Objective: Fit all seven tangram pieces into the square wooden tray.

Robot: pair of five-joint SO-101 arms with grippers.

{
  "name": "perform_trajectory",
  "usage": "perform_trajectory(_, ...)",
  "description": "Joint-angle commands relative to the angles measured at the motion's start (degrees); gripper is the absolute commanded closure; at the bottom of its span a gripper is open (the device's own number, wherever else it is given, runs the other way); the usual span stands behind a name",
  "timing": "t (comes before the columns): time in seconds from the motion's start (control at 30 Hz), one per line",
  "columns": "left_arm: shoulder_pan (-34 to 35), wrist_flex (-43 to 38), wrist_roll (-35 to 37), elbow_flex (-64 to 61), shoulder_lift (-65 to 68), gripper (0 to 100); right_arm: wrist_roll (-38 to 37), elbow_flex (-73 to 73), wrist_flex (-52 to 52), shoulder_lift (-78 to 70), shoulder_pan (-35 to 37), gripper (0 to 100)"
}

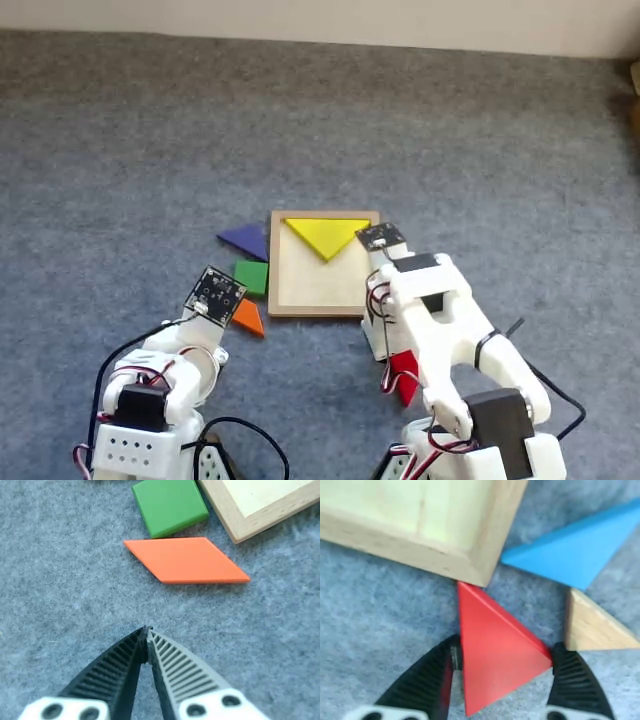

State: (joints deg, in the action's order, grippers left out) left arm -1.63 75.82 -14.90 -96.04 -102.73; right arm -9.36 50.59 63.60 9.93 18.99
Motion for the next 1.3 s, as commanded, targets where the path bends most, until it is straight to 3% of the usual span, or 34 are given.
perform_trajectory(0.0,0.3,0.2,-0.4,-1.1,-1.5,100,-0.4,-1.9,4.7,0.0,0.7,81.0)
perform_trajectory(0.5,0.3,0.2,-0.4,-1.1,-1.5,100,4.3,-2.9,9.3,19.0,1.0,81.0)
perform_trajectory(0.57,0.3,0.2,-0.4,-1.1,-1.5,100,7.6,-2.9,9.3,19.1,1.0,80.0)
perform_trajectory(0.77,0.3,0.2,-0.4,-1.1,-1.5,100,19.3,1.9,8.8,19.1,1.2,62.5)
perform_trajectory(0.93,0.3,0.2,-0.4,-1.1,-1.5,100,19.9,6.7,8.6,19.1,4.7,62.0)
perform_trajectory(1.27,0.3,0.2,-0.4,-1.1,-1.5,100,20.5,16.7,-3.9,19.0,4.7,64.3)
